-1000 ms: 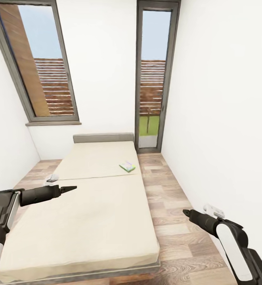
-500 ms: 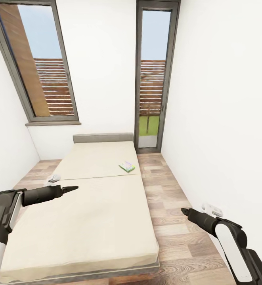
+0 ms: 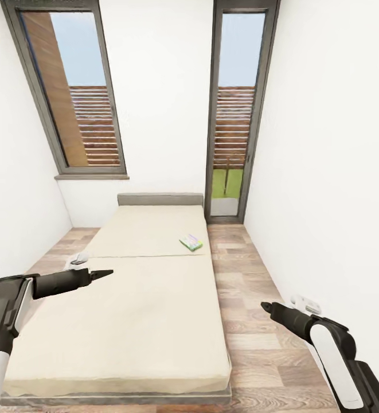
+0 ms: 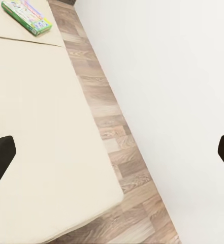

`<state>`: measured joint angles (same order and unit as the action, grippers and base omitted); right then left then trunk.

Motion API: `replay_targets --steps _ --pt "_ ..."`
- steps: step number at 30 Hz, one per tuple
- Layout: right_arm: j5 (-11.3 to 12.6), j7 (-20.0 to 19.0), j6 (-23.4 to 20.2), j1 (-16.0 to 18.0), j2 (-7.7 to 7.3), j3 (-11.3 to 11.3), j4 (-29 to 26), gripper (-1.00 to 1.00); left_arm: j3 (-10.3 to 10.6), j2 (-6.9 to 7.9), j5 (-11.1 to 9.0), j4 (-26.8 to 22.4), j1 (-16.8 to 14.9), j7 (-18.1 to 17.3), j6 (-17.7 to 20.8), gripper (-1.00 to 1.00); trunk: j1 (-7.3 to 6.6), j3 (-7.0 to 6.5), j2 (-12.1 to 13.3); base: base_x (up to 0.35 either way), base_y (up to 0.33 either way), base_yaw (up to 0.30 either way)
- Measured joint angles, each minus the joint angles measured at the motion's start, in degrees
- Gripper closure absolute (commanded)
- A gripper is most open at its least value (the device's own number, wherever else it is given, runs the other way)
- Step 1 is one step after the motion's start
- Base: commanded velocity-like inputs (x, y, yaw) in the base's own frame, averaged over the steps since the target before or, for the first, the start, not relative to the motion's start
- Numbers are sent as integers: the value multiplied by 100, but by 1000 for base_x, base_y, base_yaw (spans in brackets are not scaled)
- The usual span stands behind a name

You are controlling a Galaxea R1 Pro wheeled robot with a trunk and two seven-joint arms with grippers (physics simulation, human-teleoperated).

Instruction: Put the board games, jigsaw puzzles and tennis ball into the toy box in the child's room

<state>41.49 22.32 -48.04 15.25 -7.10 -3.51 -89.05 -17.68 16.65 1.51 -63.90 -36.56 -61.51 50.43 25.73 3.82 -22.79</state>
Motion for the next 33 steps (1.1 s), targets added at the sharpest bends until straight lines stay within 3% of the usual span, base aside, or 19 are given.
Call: replay_targets --steps 11,26,33 --pt "-7 0 3 -1 0 -2 24 -100 0 -31 0 1 -1 7 0 -100 0 0 0 143 -4 262" --pt "-5 0 83 -2 6 3 26 -100 0 -47 6 2 -2 4 0 -100 1 0 0 11 -3 15" --pt "-10 1 164 0 2 264 26 -100 0 -53 8 2 0 5 -2 -100 2 11 1 0 -156 165"
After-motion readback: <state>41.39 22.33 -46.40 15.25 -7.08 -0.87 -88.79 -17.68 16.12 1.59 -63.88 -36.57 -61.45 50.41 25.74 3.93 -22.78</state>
